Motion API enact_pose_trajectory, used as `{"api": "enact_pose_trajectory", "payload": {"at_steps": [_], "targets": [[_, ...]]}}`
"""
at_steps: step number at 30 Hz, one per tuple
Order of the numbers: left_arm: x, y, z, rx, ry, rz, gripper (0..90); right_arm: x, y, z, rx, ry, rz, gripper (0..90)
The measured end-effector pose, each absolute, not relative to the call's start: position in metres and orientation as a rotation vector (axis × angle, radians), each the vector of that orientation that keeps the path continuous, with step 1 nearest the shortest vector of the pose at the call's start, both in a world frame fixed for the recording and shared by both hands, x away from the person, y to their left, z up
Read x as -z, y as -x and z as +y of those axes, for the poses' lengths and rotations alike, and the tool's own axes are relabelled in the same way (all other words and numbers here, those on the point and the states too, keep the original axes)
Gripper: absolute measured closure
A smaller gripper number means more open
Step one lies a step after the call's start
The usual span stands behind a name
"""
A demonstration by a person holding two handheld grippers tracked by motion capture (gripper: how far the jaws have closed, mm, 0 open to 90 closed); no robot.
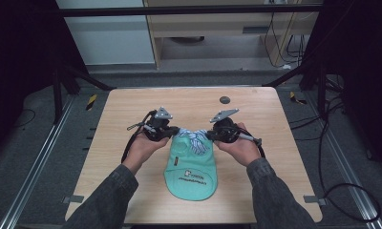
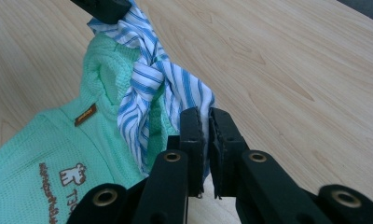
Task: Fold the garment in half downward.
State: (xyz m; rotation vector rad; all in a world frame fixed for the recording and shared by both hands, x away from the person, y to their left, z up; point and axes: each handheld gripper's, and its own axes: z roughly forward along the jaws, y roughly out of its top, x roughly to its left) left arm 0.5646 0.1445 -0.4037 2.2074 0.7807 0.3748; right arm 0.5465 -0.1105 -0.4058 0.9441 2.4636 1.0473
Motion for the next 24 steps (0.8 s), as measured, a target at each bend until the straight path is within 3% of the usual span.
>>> {"api": "enact_pose_trajectory", "payload": {"at_steps": [24], "targets": [[0.398, -0.566, 0.154, -0.360, -2.195, 0.762, 87.1, 0.396, -0.555, -0.099, -0.977, -0.885, 2.479, 84.7]]}}
